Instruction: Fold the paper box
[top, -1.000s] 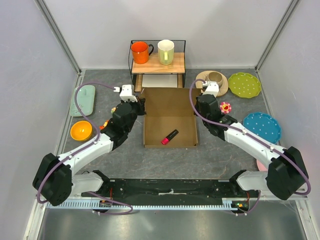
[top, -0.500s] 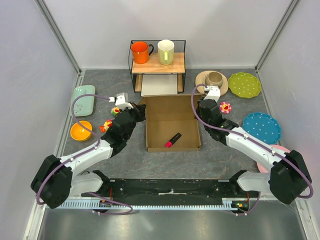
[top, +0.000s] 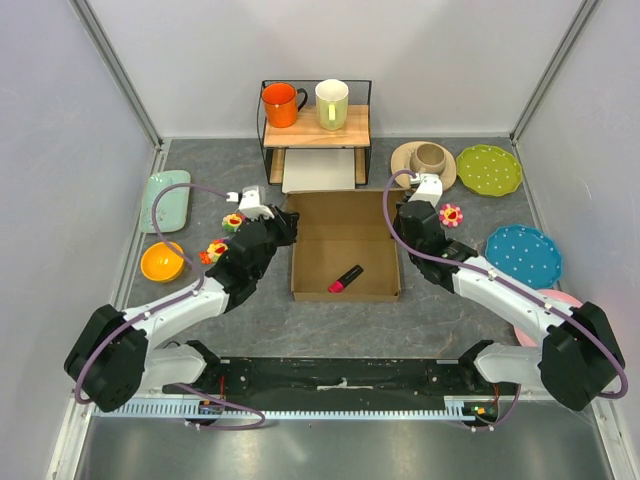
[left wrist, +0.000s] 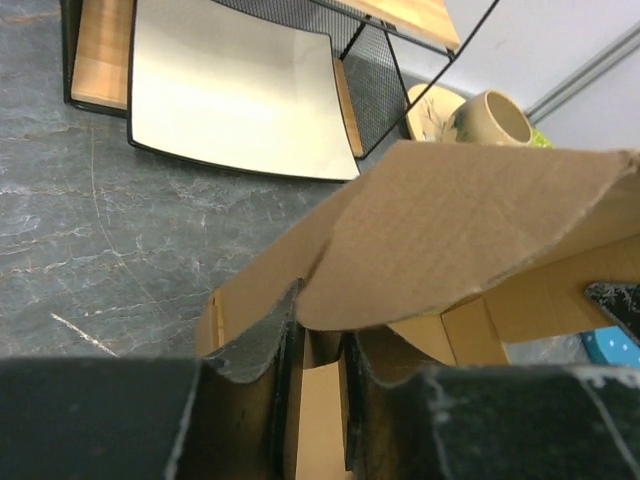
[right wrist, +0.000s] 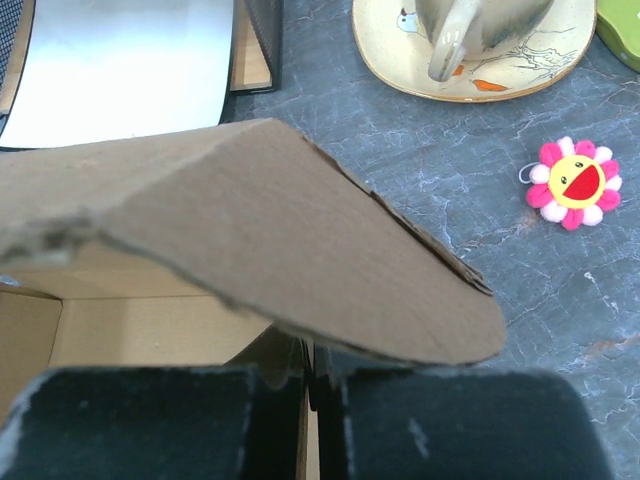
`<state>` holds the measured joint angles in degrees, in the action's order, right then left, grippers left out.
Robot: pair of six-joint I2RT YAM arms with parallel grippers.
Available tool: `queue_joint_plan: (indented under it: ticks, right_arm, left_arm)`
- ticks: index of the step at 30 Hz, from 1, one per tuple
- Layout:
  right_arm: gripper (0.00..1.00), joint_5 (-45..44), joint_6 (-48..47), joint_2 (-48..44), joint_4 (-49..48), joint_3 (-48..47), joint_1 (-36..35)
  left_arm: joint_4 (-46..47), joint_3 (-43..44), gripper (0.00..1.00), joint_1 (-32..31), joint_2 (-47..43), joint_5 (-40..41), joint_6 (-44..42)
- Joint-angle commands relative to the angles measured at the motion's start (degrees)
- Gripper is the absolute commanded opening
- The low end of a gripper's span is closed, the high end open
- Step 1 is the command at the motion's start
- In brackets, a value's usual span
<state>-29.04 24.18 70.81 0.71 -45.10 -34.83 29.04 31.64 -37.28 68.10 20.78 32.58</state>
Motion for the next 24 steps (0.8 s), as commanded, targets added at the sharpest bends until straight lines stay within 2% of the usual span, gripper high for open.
queue_joint_plan:
  ticks: [1,6,12,24]
  right_arm:
    - [0.03,-0.23,0.16,-0.76,3.33,-0.69,-0.42]
    - [0.03,0.3,0.42,-0.06,4.12,-0.95,-0.59]
    - [0.02,0.12,0.69,0.04,3.95,-1.04,-1.03]
    - [0.03,0.21,2.09,-4.36,4.21,7.21,-1.12]
  left_arm:
    - [-5.48,3.43,0.25,-1.66,1.86,-2.49,-7.42]
    - [-8.12,6.33,0.28,-4.72,4.15,-1.53,-12.79]
    - [-8.47,8.0,0.25,-7.9,6.44,1.11,-14.65]
    - [-6.27,2.2,0.24,-8.07,3.45,1.81,-13.95]
